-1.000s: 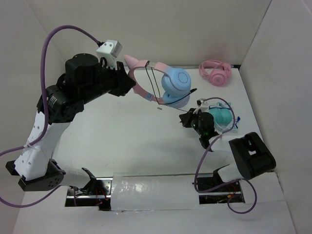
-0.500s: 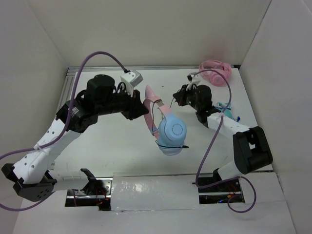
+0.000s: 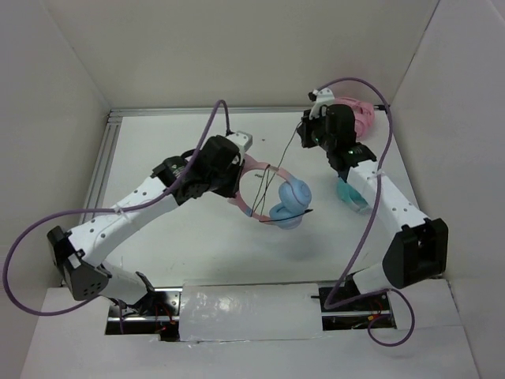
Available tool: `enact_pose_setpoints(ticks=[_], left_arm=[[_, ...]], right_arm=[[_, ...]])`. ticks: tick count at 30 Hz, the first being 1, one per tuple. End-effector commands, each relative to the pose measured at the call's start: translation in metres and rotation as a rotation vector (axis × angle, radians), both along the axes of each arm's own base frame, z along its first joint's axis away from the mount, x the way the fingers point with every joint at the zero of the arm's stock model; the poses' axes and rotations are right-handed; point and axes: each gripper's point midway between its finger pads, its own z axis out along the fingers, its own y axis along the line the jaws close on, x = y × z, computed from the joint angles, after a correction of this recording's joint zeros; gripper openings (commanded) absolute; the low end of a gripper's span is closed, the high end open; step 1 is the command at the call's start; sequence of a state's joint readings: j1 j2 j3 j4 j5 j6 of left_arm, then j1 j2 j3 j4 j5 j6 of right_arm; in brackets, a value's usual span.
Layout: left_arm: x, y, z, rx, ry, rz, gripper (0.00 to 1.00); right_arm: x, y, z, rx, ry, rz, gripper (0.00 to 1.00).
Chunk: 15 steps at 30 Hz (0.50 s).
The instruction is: Wrap the headphones
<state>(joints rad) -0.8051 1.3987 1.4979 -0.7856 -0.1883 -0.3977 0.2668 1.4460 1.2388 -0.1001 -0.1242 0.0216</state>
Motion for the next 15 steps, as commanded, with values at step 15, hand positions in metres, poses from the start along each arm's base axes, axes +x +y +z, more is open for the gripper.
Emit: enact_pose_setpoints(ticks=[15], left_arm=[[0.02,0.008,-0.063,0.219,0.15,0.205,0.0]], right_arm=[[-0.072,0.069,0.027,-0.166,0.147,0.125,0.0]])
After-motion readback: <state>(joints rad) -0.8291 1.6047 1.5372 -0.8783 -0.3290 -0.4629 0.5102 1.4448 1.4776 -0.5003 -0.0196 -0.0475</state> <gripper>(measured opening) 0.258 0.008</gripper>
